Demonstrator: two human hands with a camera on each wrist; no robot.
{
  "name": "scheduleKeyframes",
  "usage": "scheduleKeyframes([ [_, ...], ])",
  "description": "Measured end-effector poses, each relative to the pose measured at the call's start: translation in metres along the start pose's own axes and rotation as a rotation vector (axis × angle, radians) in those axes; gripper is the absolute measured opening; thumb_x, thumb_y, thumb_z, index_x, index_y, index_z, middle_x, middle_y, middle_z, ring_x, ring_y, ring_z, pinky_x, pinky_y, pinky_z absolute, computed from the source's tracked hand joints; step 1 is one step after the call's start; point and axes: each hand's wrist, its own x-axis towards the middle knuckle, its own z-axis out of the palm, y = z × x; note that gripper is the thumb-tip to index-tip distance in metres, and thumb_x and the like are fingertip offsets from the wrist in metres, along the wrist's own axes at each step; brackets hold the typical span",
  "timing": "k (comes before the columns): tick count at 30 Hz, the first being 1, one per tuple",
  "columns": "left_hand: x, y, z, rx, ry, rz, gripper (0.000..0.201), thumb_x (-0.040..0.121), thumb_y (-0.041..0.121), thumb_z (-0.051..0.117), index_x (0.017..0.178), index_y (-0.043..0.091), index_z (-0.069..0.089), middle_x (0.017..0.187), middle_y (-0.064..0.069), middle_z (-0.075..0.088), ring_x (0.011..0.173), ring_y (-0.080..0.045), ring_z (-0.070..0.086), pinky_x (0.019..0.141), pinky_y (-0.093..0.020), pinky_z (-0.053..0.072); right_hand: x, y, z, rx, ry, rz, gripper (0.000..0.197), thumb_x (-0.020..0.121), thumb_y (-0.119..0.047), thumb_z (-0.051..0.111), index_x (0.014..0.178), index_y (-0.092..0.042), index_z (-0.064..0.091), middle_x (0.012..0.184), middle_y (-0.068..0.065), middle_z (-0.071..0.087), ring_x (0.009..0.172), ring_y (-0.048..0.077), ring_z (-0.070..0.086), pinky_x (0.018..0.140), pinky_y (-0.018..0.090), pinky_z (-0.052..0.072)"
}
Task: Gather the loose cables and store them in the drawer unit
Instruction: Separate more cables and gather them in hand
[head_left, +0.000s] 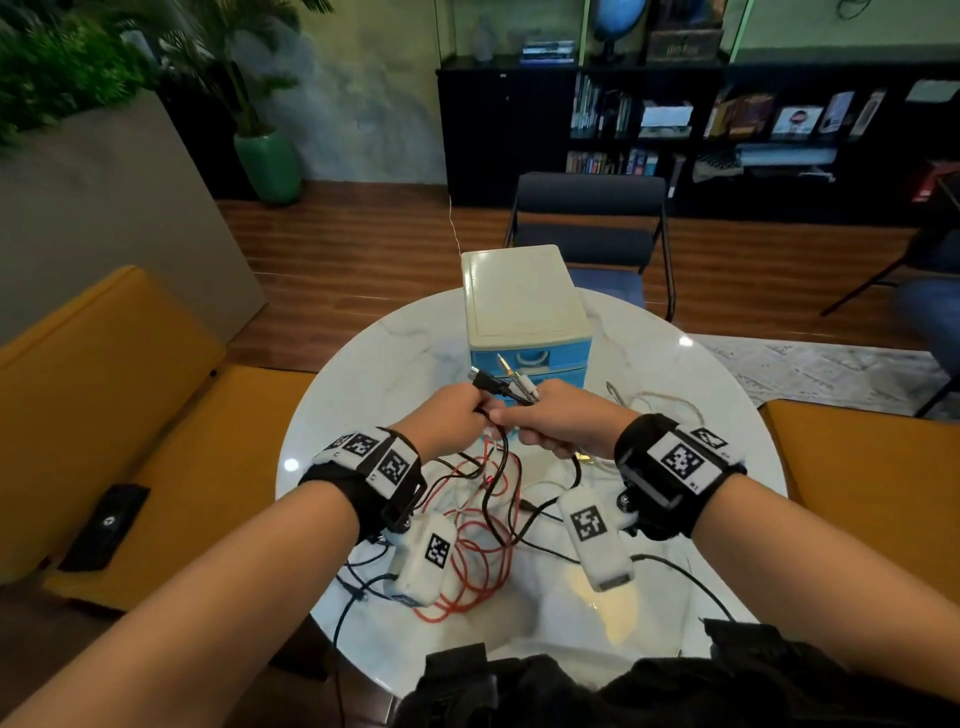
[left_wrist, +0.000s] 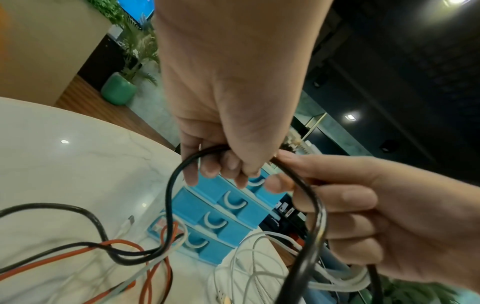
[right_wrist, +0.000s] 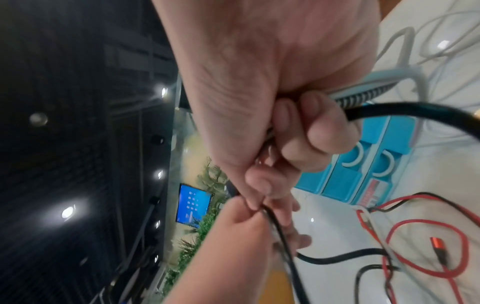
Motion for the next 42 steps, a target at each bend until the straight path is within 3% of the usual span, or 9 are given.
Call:
scheduleKeyframes([
  [5,0.001,-0.010,0.008,-0.179,0.027,0.034,0.020,0.094,0.009,0.045,0.087,0.017,0.061,0.079,-0.006,0.060,0.070,-0.021,0.054,0.060,-0.026,0.042,-0.007,-0.012,-0.002,0.081,-0.071,0.024,0.029,0.096,-0.029,0.050,0.069,-0.018,0.052,0.053,-0.006,0.035,0.043,0.008,0.024,0.042,0.022,0.018],
  [10,-0.005,-0.020,0.010,-0.305,-0.045,0.066,0.029,0.098,0.023,0.050,0.071,0.014,0.057,0.059,0.005,0.053,0.053,-0.005,0.048,0.056,-0.015,0.039,-0.005,-0.018,-0.003,0.174,0.078,-0.090,0.037,0.098,-0.047,0.047,0.072,-0.021,0.044,0.057,-0.005,0.036,0.045,0.008,0.029,0.041,0.020,0.025],
  [18,-0.015,-0.078,0.023,0.093,-0.265,0.019,0.018,0.096,0.022,0.052,0.081,0.019,0.061,0.089,-0.003,0.068,0.084,-0.016,0.060,0.078,-0.026,0.043,-0.011,-0.038,-0.041,0.531,0.498,-0.338,0.038,0.100,-0.041,0.046,0.068,-0.022,0.040,0.058,-0.004,0.036,0.043,0.008,0.030,0.042,0.022,0.028],
  [22,-0.023,-0.108,0.021,0.053,-0.184,-0.137,0.017,0.098,0.020,0.047,0.097,0.008,0.059,0.097,-0.005,0.066,0.094,-0.023,0.060,0.084,-0.031,0.044,-0.012,-0.040,-0.068,0.605,0.719,-0.364,0.037,0.100,-0.034,0.048,0.068,-0.021,0.038,0.055,-0.005,0.033,0.043,0.009,0.027,0.041,0.020,0.025],
  [25,-0.019,-0.103,0.013,0.022,-0.090,-0.130,0.026,0.100,0.028,0.043,0.091,0.011,0.061,0.093,-0.005,0.067,0.089,-0.024,0.061,0.081,-0.034,0.047,-0.008,-0.029,-0.064,0.347,0.774,-0.395,0.034,0.099,-0.031,0.051,0.068,-0.022,0.038,0.060,-0.003,0.035,0.050,0.009,0.031,0.048,0.024,0.028],
  [31,-0.004,-0.033,0.002,-0.324,0.076,0.013,0.021,0.101,0.026,0.043,0.095,0.011,0.057,0.080,0.000,0.065,0.065,-0.002,0.058,0.066,-0.018,0.043,0.003,0.005,-0.021,-0.227,0.478,-0.243,0.035,0.100,-0.036,0.049,0.068,-0.020,0.049,0.062,-0.001,0.051,0.055,0.013,0.044,0.050,0.028,0.030],
  [34,-0.004,-0.006,0.001,-0.525,-0.020,0.152,0.017,0.100,0.019,0.045,0.089,0.014,0.056,0.075,-0.001,0.064,0.078,-0.013,0.064,0.083,-0.028,0.050,0.008,0.016,-0.002,-0.093,0.364,-0.182,0.032,0.099,-0.035,0.051,0.076,-0.015,0.058,0.062,0.002,0.051,0.054,0.012,0.043,0.049,0.025,0.031],
  [37,-0.005,0.007,0.004,-0.580,-0.088,0.270,0.017,0.100,0.012,0.043,0.090,0.011,0.057,0.075,-0.002,0.062,0.073,-0.012,0.063,0.075,-0.023,0.050,0.012,0.015,0.004,0.175,0.333,-0.122,0.034,0.097,-0.042,0.052,0.075,-0.016,0.056,0.058,-0.003,0.041,0.047,0.010,0.035,0.040,0.022,0.029],
  [42,-0.002,-0.005,0.007,-0.368,-0.113,0.205,0.023,0.099,0.021,0.048,0.098,0.003,0.062,0.088,-0.008,0.070,0.086,-0.020,0.066,0.083,-0.037,0.052,0.013,0.005,-0.004,0.203,0.335,-0.098,0.027,0.093,-0.035,0.060,0.073,-0.019,0.052,0.059,-0.003,0.038,0.049,0.011,0.033,0.045,0.026,0.028],
])
